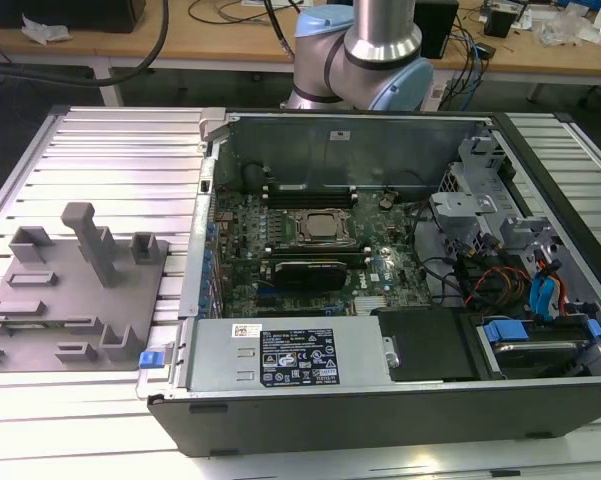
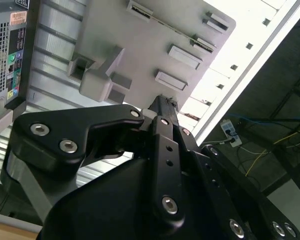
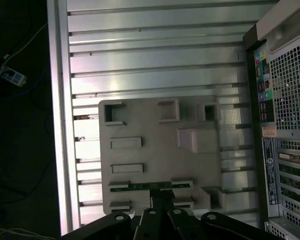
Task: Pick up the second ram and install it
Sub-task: 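Reach for the second ram, then pick up the second ram and move it above second insertion slot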
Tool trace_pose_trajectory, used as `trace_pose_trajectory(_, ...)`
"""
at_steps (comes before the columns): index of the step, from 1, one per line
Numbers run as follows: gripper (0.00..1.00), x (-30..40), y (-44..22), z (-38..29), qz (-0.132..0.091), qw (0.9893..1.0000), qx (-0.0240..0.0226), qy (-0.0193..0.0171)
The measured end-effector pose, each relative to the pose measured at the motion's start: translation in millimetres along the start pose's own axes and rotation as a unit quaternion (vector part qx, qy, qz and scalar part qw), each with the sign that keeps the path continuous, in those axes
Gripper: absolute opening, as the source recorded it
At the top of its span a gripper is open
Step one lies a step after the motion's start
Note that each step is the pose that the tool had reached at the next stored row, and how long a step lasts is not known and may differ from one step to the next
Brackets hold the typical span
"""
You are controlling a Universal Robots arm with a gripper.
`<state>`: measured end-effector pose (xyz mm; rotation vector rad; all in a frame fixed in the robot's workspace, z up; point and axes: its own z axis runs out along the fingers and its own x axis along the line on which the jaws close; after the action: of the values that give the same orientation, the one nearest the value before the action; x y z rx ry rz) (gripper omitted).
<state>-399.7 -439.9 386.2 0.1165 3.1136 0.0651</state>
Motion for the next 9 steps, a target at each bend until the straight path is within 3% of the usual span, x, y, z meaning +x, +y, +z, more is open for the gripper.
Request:
trace_pose_trajectory(6, 0.11, 0.0, -0.1, 0.0, -0.003, 1.0000, -0.0001, 0.0001)
trace_pose_trajectory(9, 0.11, 0.0, -0.1, 0.0, -0.034, 0.9994, -0.0007, 0.0014)
